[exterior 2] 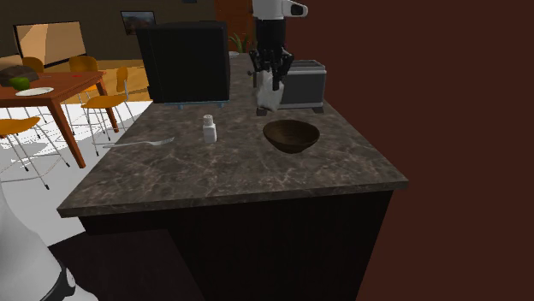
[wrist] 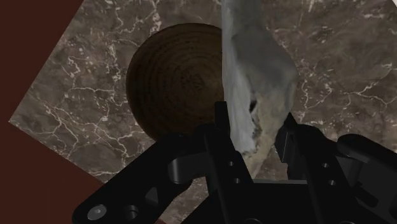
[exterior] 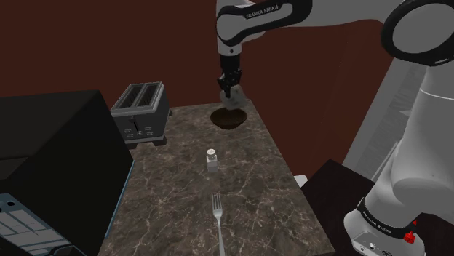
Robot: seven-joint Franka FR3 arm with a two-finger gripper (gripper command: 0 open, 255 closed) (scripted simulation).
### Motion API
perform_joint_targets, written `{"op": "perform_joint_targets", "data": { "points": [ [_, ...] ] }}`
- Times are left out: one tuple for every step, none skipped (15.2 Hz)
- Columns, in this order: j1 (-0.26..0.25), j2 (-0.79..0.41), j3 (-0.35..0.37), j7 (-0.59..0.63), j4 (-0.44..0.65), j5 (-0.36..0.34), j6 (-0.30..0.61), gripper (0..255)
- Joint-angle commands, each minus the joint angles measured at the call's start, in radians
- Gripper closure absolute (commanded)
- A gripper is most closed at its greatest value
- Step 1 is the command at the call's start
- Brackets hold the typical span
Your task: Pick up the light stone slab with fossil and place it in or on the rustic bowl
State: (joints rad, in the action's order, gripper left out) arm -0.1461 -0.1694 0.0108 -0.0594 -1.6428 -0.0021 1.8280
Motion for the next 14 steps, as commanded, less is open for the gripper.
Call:
{"op": "perform_joint_targets", "data": {
  "points": [
    [0.013, -0.071, -0.009, -0.023, 0.113, 0.002, -0.041, 255],
    [0.020, -0.111, -0.013, -0.034, 0.174, 0.003, -0.062, 255],
    [0.028, -0.153, -0.017, -0.045, 0.240, 0.004, -0.086, 255],
    [0.035, -0.198, -0.021, -0.056, 0.310, 0.006, -0.111, 255],
    [0.040, -0.229, -0.022, -0.063, 0.359, 0.007, -0.130, 255],
    [0.040, -0.227, -0.022, -0.063, 0.343, 0.007, -0.115, 255],
    [0.040, -0.225, -0.022, -0.063, 0.326, 0.007, -0.101, 255],
    [0.040, -0.223, -0.022, -0.063, 0.310, 0.007, -0.086, 255],
    [0.040, -0.222, -0.022, -0.063, 0.296, 0.007, -0.073, 255],
    [0.040, -0.222, -0.022, -0.063, 0.281, 0.007, -0.059, 255],
    [0.040, -0.221, -0.022, -0.063, 0.267, 0.007, -0.045, 255],
    [0.040, -0.221, -0.022, -0.063, 0.253, 0.007, -0.032, 255],
    [0.040, -0.221, -0.022, -0.063, 0.240, 0.007, -0.018, 255],
    [0.040, -0.221, -0.022, -0.063, 0.227, 0.007, -0.005, 255]
  ]
}}
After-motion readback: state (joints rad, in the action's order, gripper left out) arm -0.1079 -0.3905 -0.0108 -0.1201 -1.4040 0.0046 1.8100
